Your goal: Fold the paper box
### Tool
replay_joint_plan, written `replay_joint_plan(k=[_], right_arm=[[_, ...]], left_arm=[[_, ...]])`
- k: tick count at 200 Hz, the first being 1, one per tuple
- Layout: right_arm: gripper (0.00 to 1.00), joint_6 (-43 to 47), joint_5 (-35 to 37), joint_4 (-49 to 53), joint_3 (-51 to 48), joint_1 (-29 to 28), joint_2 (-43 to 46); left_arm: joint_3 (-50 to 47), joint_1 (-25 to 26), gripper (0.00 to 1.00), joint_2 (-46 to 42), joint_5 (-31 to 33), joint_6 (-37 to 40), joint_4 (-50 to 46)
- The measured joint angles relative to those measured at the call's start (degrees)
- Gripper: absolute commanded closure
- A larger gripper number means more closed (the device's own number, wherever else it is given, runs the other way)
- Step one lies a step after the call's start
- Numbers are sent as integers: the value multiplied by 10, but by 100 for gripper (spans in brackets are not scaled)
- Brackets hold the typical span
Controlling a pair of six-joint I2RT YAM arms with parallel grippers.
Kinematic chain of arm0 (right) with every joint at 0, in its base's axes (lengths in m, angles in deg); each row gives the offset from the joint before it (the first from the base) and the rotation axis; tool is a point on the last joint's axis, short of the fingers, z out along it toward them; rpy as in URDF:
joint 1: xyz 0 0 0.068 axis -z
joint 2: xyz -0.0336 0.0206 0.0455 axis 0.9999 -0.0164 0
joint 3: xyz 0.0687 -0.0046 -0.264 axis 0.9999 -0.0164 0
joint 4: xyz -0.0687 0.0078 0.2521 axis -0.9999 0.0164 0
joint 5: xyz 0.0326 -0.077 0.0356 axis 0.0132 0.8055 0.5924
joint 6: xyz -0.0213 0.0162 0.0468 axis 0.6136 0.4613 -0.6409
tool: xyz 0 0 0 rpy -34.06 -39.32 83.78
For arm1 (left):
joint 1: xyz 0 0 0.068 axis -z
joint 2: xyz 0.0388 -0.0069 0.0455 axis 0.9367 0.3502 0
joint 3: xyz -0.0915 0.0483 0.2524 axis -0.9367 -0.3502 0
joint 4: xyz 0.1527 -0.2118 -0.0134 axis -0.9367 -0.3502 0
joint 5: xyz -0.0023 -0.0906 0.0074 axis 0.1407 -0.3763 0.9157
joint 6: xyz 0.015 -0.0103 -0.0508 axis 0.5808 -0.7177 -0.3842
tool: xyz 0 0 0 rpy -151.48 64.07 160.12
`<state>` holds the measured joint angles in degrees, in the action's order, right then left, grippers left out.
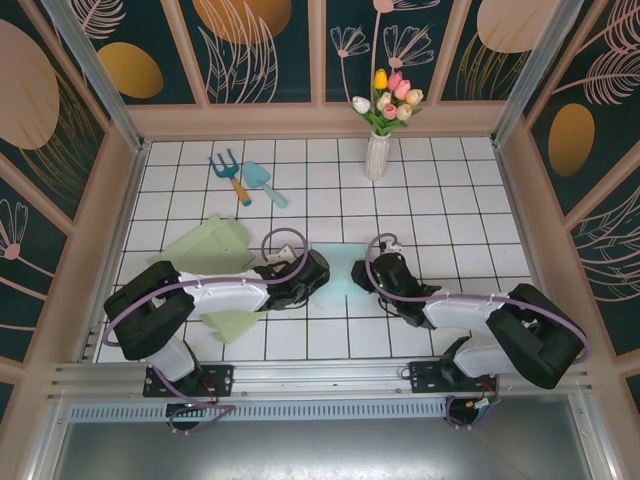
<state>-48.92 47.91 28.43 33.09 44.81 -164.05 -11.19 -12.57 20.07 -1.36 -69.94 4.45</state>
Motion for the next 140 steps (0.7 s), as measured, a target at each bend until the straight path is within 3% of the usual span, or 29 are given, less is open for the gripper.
replay_joint_plan(k=[140], right_arm=[[53,30,5,108,13,-36,59]], left_arm=[[-4,1,45,-1,11,0,3]])
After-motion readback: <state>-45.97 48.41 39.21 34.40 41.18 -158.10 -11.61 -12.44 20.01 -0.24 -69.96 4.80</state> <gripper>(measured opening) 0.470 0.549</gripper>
